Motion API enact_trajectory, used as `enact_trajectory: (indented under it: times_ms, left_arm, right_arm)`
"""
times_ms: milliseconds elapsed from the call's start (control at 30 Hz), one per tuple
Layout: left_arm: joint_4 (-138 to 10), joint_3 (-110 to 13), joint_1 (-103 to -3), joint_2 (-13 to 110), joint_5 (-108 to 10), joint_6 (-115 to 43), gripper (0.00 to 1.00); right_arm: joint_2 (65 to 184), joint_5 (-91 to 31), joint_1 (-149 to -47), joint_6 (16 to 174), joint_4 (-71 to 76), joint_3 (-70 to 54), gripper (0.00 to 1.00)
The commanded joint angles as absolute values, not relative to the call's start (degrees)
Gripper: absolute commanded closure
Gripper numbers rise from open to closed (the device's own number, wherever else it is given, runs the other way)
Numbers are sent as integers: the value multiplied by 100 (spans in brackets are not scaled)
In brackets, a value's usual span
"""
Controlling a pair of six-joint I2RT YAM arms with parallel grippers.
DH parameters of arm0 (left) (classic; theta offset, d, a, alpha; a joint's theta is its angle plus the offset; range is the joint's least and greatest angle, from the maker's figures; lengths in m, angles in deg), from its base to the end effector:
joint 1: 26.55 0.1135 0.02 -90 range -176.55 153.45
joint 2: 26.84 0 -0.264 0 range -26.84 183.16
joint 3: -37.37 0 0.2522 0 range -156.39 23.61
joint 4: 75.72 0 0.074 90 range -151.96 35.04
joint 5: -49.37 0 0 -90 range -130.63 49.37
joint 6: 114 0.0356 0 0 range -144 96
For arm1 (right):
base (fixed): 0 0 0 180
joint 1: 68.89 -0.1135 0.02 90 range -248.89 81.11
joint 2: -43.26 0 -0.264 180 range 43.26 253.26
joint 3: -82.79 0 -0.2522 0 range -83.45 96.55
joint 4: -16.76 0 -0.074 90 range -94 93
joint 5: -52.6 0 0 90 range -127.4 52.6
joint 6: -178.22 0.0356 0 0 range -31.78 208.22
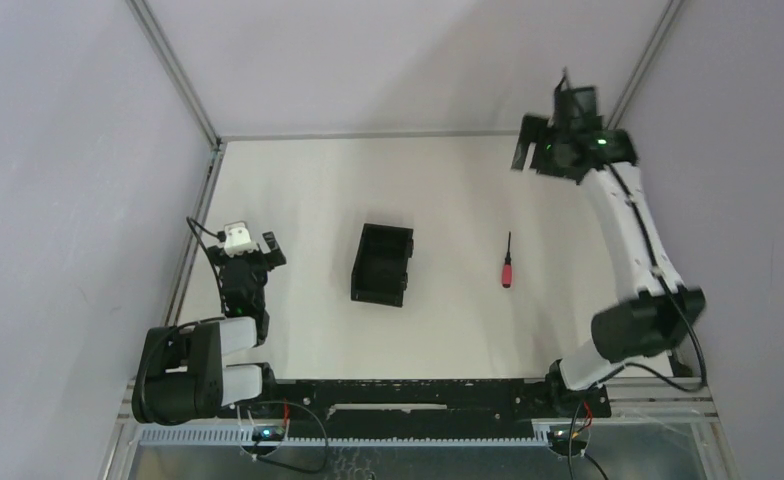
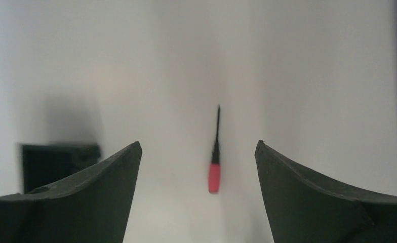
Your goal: Put the screwdriver in the bin
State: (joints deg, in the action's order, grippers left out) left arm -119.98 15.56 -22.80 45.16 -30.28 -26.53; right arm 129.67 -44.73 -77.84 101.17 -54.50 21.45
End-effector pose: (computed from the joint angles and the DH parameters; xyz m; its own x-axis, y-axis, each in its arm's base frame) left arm 0.2075 0.0200 0.1596 -0.0923 -0.0496 -0.9945 -0.2470 0.9687 -0.0254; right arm 0.2987 0.0424 0.4428 -0.6186 0.1276 -0.7753 0.0844 0.9918 0.0959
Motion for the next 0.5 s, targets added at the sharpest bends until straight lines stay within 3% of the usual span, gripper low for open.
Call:
enact_trajectory:
  times_ms: [0,167,367,433,467]
  left_arm:
    - [-12221,1249,-2316,4521,-3009,-2554,0]
    - [-12225,1254,-2321,4523,-3007,-2555,0]
    - [-12225,1254,-2315,4522,-3001,-2557,0]
    - [-12221,1253,-2315,4523,-3008,-2554,0]
    - [-12225,1254,-2318,4523,-3006,-2553,0]
  right_arm:
    - [13714,-3565,-7654,10153,-5788,866,13]
    - [14554,-3394,-7653,10275,-4802,-463,22]
    - [15241,-3637,-7846,10321,-4413,-997,36]
    - [15326,-3732,-7925,10329,-4349,-1081,44]
    - [15357,-3873,-7940,10333,-4333,-1081,52]
